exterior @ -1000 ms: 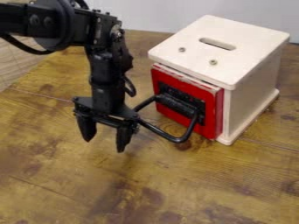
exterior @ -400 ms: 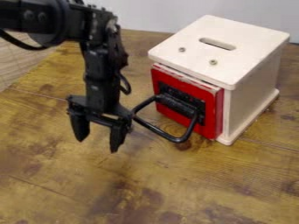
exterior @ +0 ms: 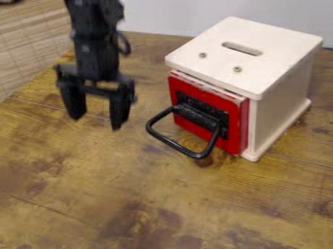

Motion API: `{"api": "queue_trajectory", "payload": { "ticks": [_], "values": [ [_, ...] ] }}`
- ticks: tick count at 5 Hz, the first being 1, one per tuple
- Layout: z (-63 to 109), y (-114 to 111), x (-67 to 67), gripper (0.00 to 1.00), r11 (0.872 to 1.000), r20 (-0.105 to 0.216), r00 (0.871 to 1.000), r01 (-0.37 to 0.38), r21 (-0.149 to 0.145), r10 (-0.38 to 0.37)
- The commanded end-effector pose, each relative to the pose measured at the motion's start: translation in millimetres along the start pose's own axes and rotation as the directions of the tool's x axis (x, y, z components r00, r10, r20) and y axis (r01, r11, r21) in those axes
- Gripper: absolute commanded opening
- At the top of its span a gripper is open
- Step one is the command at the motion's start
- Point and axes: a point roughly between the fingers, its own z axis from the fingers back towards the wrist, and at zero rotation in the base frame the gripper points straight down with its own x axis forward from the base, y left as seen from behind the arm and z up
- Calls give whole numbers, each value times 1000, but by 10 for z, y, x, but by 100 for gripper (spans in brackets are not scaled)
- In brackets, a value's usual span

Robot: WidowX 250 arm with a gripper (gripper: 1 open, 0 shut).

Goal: Close the drawer

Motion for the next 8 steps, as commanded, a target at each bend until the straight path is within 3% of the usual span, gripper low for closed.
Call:
{"api": "queue_trajectory", "payload": {
  "ticks": [1, 2, 3, 5, 7, 8],
  "values": [
    [707, 209, 14, 100, 998, 122, 991, -45, -51, 51],
    [1036, 238, -13, 100, 996, 135, 990, -40, -82, 51],
    [1180, 278, -52, 100, 996, 163, 986, -21, -86, 35],
    [1207, 162, -197, 100, 995, 161, 987, 28, -95, -13],
    [1148, 102, -310, 100, 986, 116, 989, 106, -125, -92],
    [1154, 37, -389, 100, 985, 114, 988, 120, -127, -105]
  ]
}}
